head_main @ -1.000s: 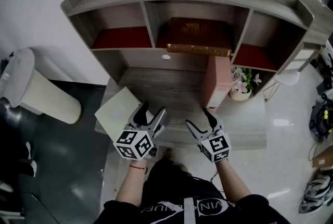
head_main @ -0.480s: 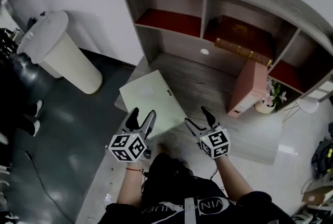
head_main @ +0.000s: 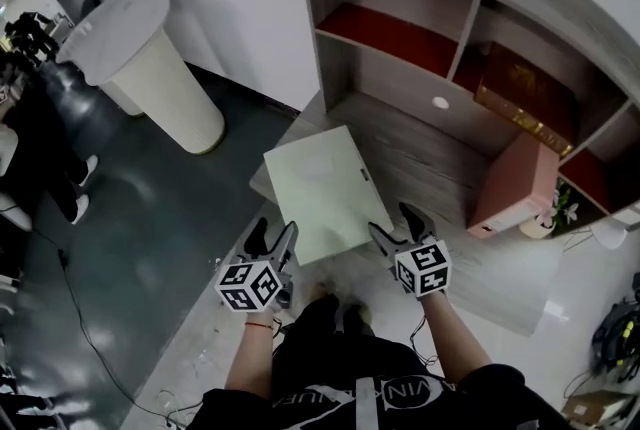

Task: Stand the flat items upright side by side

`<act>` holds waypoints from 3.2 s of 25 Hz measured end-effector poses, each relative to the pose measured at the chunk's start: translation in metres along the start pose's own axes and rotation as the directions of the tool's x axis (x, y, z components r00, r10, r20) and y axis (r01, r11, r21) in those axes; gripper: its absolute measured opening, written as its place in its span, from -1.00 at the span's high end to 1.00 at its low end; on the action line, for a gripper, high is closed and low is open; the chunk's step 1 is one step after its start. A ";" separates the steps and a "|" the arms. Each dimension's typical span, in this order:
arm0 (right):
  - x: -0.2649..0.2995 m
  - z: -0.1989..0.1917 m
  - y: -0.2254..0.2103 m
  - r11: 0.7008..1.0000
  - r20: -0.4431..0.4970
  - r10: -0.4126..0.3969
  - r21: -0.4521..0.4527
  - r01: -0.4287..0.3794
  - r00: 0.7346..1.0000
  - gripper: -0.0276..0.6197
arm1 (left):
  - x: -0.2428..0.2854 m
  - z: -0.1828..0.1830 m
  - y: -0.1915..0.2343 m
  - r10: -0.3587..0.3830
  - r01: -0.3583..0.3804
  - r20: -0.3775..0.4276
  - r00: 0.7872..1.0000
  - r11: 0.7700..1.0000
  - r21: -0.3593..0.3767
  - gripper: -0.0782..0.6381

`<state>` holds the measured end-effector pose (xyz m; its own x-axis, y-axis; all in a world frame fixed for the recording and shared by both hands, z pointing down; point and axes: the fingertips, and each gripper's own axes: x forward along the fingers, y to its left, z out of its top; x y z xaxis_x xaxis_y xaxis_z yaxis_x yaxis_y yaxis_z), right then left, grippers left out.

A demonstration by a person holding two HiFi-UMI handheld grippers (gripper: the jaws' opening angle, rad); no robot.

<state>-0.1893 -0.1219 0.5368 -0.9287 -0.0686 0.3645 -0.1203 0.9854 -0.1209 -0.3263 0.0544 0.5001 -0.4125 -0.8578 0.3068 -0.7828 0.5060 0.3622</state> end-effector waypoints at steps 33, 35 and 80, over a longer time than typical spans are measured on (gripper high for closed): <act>0.102 -0.055 -0.020 0.963 -0.341 0.145 0.266 -0.052 0.929 -0.24 | 0.075 -0.112 0.054 -0.322 0.143 -0.156 0.934 0.737 -0.661 -0.14; 0.103 -0.058 -0.020 0.955 -0.338 0.154 0.291 -0.053 0.928 -0.23 | 0.079 -0.116 0.049 -0.333 0.143 -0.174 0.927 0.741 -0.656 -0.14; 0.048 -0.061 0.013 0.974 -0.313 0.173 0.198 -0.113 0.934 -0.12 | 0.055 -0.086 0.029 -0.490 0.306 -0.188 0.851 0.755 -0.579 -0.07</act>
<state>-0.2144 -0.1030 0.6088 -0.7782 0.1548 0.6086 -0.0814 0.9361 -0.3422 -0.3313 0.0298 0.6031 0.1200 -0.9610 0.2494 -0.4476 0.1718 0.8776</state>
